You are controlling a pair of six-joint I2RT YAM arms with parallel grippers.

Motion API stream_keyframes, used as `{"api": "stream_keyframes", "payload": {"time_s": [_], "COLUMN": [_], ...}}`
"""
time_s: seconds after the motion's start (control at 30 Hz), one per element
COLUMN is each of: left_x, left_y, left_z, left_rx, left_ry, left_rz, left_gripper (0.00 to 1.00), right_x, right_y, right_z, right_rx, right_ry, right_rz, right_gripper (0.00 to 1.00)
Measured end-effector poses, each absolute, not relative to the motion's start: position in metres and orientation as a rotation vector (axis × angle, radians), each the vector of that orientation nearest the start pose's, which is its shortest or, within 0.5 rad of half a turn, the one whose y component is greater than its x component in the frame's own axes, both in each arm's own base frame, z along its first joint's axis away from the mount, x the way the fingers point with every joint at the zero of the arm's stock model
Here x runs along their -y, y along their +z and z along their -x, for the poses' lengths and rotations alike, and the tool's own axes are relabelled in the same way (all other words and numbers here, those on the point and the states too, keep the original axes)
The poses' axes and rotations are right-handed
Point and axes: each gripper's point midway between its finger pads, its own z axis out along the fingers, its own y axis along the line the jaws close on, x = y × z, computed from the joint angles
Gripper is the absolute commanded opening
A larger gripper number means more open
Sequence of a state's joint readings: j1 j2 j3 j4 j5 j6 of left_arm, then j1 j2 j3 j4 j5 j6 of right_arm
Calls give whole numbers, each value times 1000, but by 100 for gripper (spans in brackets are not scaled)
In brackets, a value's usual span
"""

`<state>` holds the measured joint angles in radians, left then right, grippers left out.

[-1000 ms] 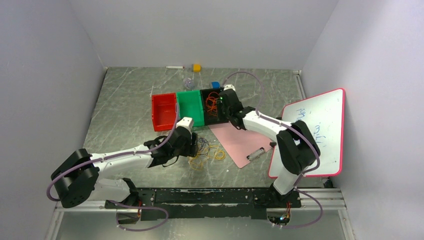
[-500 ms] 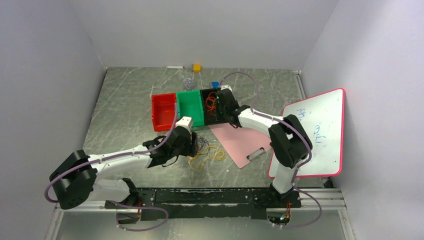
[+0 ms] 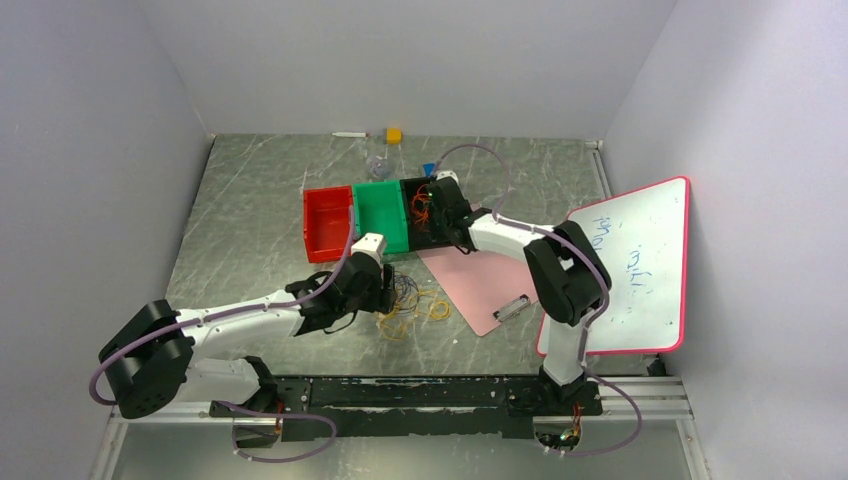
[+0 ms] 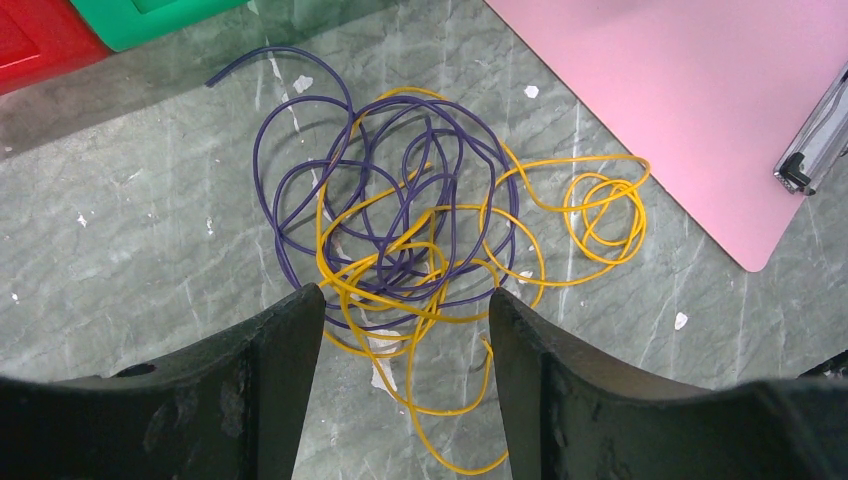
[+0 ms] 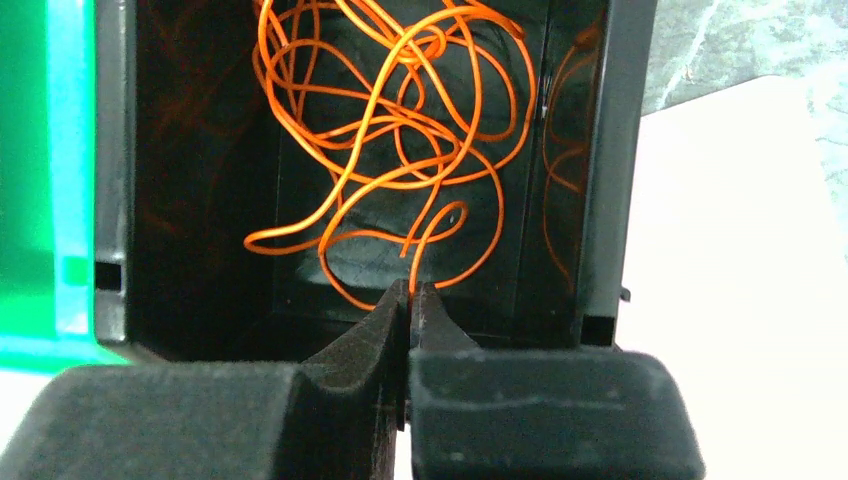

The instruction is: Untangle the cables

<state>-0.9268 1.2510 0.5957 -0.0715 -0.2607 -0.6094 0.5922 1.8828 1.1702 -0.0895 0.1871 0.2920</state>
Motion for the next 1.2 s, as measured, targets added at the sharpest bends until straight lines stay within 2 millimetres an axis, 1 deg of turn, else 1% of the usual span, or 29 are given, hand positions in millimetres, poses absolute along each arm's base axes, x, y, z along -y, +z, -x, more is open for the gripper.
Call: {"api": "stream_keyframes", "payload": {"time_s": [0.33, 0.5, 0.6, 0.77, 0.83, 0.9, 0.97, 1.13, 1.2], "left_x": [252, 252, 252, 252, 252, 252, 252, 252, 252], "left_y": [72, 72, 72, 75, 75, 75, 75, 75, 75], "left_z": [-217, -217, -217, -217, -217, -217, -217, -217, -217], "left_rx": [-2307, -2306, -2306, -2298, -2298, -2297, -2297, -2297, -2298], "left_ry": [-505, -506, -506, -512, -513, -512, -512, -512, -511], "left_rz": [-230, -230, -230, -227, -227, -227, -227, -227, -228], "left_gripper": [66, 66, 66, 67, 67, 67, 67, 67, 67], "right_x": [-252, -258, -260, -258, -257, -257, -257, -255, -253], "right_y": [22, 24, 26, 28, 35, 47, 61, 102, 113], "right_z": [-413, -420, -422, -420, -420, -421, -422, -422, -421], "right_rx": [-2370, -2361, -2356, -2360, -2352, -2331, -2306, -2235, -2215], "right_ry": [194, 203, 209, 203, 204, 211, 219, 246, 249], "right_rz": [276, 280, 281, 285, 286, 281, 275, 252, 243], "right_gripper": [0, 1, 8, 27, 33, 40, 44, 51, 52]}}
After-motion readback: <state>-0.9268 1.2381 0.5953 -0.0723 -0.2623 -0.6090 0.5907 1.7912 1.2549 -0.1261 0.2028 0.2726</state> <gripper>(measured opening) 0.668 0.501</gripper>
